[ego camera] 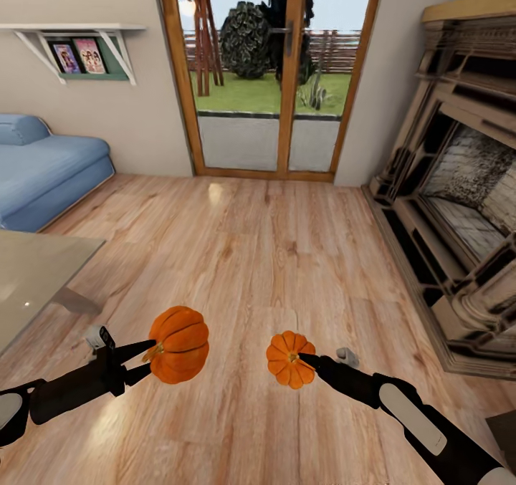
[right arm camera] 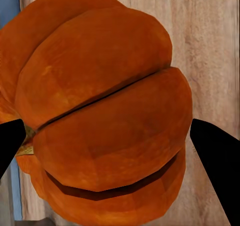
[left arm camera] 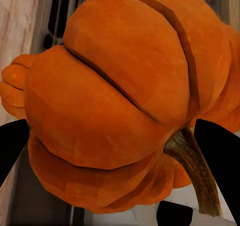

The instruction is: Place each of the two pumpkins and all three candles from the living room inside a cabinet in the living room (use any cabinet), then make sure every cabinet is closed, and position the cauldron so it is next to a table in the living room.

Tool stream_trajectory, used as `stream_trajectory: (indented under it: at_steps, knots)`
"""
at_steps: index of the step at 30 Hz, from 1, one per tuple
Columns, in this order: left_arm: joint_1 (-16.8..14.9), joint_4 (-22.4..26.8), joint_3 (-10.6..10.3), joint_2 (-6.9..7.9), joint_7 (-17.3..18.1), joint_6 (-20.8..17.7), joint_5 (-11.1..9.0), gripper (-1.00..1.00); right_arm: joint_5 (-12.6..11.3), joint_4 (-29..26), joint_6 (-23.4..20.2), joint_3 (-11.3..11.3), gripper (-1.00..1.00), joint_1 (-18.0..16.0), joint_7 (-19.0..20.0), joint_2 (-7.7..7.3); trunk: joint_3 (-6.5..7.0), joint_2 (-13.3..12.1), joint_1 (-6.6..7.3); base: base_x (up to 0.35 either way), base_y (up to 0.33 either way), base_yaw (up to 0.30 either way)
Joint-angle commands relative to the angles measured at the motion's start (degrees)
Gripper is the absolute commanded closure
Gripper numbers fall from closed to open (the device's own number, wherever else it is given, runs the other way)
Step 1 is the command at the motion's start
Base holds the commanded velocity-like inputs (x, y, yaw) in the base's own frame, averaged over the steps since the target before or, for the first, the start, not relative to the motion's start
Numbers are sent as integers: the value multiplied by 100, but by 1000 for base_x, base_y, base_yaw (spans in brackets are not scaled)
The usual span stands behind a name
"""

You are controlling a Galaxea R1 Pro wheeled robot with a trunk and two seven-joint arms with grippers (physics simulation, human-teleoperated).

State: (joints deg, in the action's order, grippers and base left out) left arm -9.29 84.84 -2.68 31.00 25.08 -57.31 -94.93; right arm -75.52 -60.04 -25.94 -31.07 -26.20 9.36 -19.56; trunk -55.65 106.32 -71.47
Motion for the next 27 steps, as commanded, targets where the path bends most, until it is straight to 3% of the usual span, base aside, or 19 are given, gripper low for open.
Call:
stream_trajectory:
  at_steps: [1,27]
  knots:
    - [-2,-2,-5,4,41,-8,10,100,-32,1,-8,-13,100,-7,13,-4,-4,2,1,0,0,-258]
    - [0,-12,3,11,41,-8,-6,100,-33,10,1,-13,100,-8,13,-4,-4,2,1,0,0,-261]
